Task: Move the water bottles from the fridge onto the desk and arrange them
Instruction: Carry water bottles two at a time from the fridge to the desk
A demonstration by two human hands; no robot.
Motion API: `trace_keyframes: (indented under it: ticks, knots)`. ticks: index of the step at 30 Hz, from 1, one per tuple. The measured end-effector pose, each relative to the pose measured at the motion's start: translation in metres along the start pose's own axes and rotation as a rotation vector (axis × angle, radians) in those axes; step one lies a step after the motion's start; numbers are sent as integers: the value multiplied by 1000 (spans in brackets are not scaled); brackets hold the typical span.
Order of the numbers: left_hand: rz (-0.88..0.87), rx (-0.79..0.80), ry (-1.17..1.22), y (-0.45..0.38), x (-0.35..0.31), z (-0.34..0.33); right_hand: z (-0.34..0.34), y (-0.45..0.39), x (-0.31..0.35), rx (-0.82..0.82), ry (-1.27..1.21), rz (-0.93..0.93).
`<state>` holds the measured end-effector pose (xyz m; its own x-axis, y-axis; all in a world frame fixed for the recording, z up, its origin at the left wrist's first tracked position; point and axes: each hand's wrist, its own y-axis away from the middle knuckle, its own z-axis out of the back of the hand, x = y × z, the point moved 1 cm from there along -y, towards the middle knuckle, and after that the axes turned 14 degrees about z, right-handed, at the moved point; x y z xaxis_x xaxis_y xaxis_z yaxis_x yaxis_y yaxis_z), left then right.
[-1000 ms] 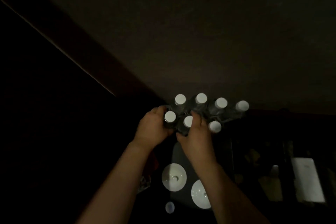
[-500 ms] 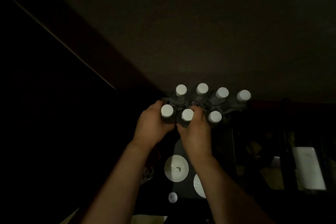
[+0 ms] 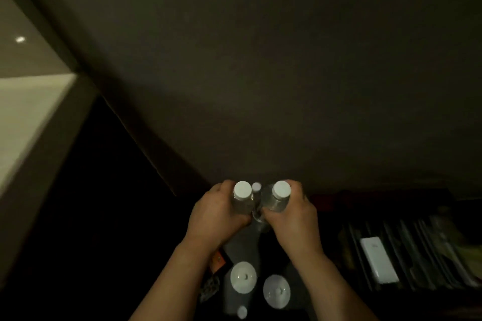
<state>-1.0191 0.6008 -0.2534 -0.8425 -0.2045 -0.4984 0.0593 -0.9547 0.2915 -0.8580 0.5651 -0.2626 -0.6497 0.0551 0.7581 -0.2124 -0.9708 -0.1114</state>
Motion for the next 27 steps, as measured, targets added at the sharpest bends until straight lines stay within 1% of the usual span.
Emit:
trace_keyframes:
  ticks: [4,7,13,17,19,22,27]
  knots:
    - [-124,-11,14,36,-54,36,80,11,26,-64,6,-12]
    - [-258,-13,-1,63,-105,52,150,27,37,-128,27,-25]
    - [-504,112,18,136,-226,60,297,85,36,-277,31,-62]
    - [-665,195,1,199,-301,41,387,140,22,-357,59,-79]
    - [-718,259,9,236,-338,25,429,171,10,-409,67,-89]
    - [-771,357,13,290,-391,-8,491,217,-15,-481,92,-105]
    - [-893,446,28,390,-481,-75,601,299,-65,-581,141,-168]
